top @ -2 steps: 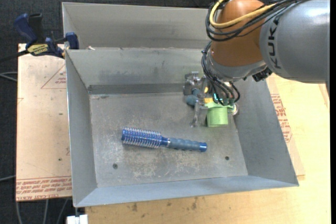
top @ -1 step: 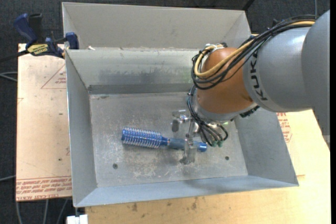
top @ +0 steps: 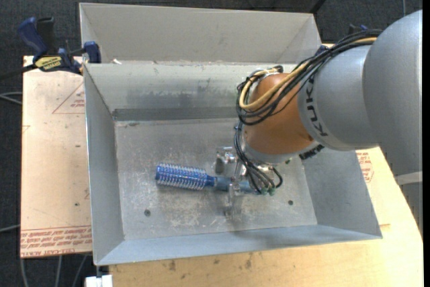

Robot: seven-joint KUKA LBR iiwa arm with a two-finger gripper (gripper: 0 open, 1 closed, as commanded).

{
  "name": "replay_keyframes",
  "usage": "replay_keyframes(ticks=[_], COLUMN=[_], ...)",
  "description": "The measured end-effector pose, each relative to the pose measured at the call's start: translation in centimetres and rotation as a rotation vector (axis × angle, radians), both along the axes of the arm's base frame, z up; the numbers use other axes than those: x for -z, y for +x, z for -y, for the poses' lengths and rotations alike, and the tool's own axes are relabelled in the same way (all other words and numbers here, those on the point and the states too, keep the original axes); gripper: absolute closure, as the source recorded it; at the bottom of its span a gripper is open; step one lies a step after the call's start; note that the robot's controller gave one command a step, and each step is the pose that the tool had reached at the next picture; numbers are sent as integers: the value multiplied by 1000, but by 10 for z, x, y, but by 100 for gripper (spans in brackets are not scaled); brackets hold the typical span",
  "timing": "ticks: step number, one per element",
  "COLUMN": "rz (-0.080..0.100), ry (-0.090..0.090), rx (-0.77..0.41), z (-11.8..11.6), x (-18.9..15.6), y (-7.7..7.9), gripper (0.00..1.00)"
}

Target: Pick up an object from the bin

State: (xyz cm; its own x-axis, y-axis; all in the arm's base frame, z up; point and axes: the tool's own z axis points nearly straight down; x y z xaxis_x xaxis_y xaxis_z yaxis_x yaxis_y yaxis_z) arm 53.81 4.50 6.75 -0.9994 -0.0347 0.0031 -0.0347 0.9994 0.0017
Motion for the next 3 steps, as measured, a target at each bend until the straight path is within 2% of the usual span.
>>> replay_keyframes(ticks=[1,2,3], rz=[4,11,11], ry=[0,-2,-2], rx=[1,-504,-788], z=[0,38,50], x=[-3,-122,-155], y=[1,8,-23], gripper=[100,100,100])
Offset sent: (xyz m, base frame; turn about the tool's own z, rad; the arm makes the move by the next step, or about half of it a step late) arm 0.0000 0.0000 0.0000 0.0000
